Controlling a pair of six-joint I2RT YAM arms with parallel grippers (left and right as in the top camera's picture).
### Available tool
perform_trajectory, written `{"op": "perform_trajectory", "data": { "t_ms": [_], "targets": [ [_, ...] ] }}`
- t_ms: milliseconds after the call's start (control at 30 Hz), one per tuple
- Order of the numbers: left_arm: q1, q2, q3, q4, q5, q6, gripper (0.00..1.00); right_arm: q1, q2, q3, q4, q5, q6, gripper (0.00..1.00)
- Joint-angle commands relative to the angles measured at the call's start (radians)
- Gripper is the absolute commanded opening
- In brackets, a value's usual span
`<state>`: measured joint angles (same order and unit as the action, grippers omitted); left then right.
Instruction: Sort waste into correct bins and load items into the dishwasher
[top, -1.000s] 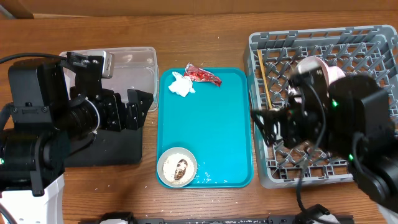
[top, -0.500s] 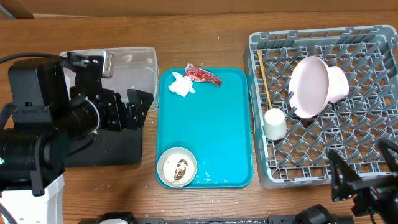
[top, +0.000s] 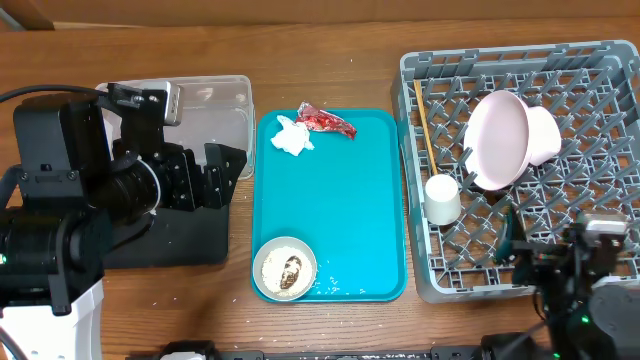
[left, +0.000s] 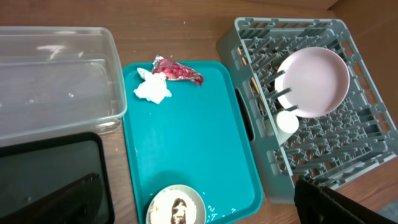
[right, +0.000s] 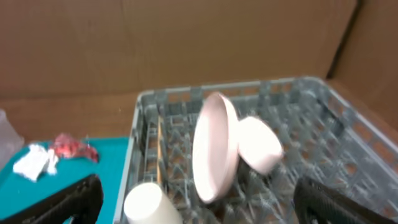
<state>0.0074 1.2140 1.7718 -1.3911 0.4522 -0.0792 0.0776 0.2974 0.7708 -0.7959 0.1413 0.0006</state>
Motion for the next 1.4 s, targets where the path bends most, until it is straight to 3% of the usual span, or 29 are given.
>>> {"op": "perform_trajectory", "data": {
  "t_ms": [0, 233, 633, 1367],
  "targets": [
    [0.005, 0.003, 0.011, 0.004, 0.008, -0.013, 1.0, -0.055, -0.112, -0.203, 0.14, -0.118, -0.027, 1.0],
    [0.005, 0.003, 0.011, 0.004, 0.008, -0.013, 1.0, -0.077, -0.292, -0.482, 0.349, -0.159, -0.027, 1.0],
    [0.005, 0.003, 0.011, 0.004, 0.008, -0.013, 1.0, -0.078, -0.294, -0.768, 0.801, -0.162, -0.027, 1.0],
    [0.005, 0.003, 0.011, 0.004, 0.008, -0.013, 1.0, -0.079, -0.292, -0.763, 0.713, -0.162, -0.027, 1.0]
  ]
}}
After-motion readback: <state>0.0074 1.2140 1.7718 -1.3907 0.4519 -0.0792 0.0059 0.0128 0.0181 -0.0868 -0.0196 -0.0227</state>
